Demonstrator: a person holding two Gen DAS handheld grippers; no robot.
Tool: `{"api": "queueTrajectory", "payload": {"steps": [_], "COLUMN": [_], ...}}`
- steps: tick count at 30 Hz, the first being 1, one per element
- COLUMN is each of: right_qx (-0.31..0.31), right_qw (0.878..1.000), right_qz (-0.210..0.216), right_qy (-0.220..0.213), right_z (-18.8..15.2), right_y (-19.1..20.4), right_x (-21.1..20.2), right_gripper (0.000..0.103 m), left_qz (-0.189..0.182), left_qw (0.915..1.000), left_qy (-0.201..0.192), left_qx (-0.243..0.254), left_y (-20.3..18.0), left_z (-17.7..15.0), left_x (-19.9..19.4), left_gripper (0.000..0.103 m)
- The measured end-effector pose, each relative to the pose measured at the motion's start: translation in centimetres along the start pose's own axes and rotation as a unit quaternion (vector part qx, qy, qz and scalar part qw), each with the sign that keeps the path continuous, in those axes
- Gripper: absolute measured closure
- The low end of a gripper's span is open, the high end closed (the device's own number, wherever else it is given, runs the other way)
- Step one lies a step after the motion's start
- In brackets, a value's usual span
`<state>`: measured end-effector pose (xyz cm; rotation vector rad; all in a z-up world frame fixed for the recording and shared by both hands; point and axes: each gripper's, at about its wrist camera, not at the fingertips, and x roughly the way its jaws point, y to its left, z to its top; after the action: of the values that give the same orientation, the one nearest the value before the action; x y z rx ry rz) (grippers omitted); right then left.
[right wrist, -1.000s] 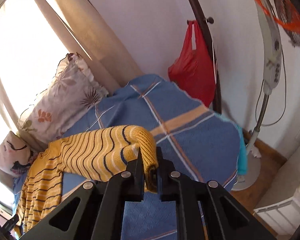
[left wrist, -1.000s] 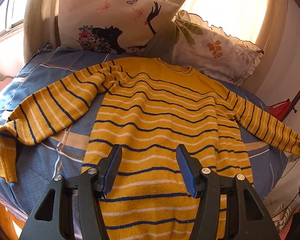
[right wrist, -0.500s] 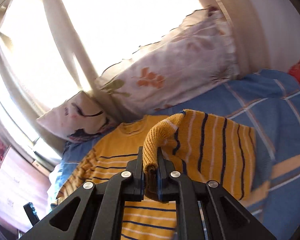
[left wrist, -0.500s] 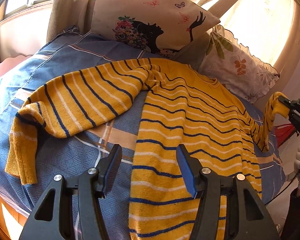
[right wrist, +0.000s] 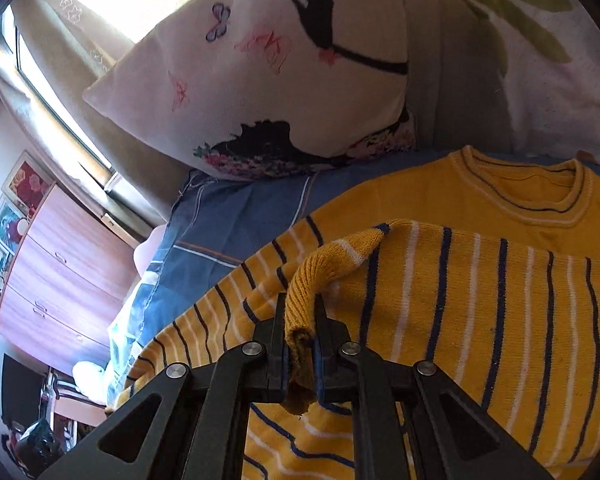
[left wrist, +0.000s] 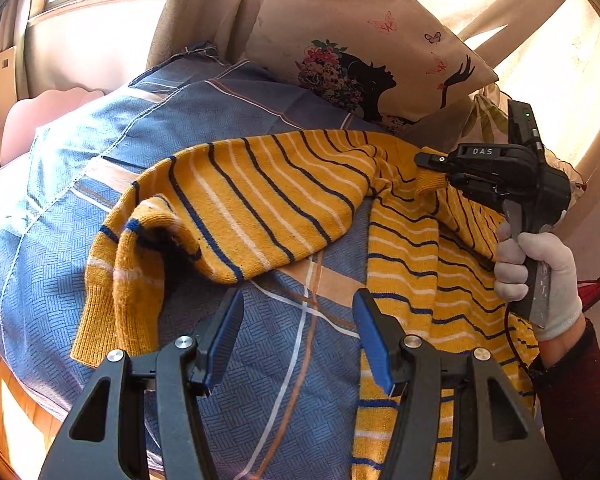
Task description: Fold small clothes
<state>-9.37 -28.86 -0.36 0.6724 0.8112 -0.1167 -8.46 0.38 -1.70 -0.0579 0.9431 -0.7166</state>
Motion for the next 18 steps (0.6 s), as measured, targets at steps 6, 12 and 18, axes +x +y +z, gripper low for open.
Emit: {"api": "queueTrajectory", "payload": {"steps": [6, 12, 18], "right_qx": [0.010, 0.035, 0.075], "right_qw": [0.999, 0.997, 0.996], "right_qz": [0.036, 0.057, -0.015], "right_qy": [0.029, -0.046, -0.034], "right_z": [0.0, 0.0, -3.3], "right_y": [-0.3, -3.0, -10.8], "right_x": [2.8, -5.6, -10.9], "right_gripper": [0.059, 0.042, 0.042], "left_qz": [-0.011, -0.044, -0.058], "left_qw": [0.9999, 0.9976, 0.9928], "left_qy": [-0.006, -0.018, 0.020], "left_qx": [0.011, 0.051, 0.102], "left_y": [-1.3, -6.1, -12.8], "left_z": [1.5, 5.6, 10.1], "left_x": [-0.1, 0.5, 7.0], "left_gripper": [0.047, 0.039, 0.036]}}
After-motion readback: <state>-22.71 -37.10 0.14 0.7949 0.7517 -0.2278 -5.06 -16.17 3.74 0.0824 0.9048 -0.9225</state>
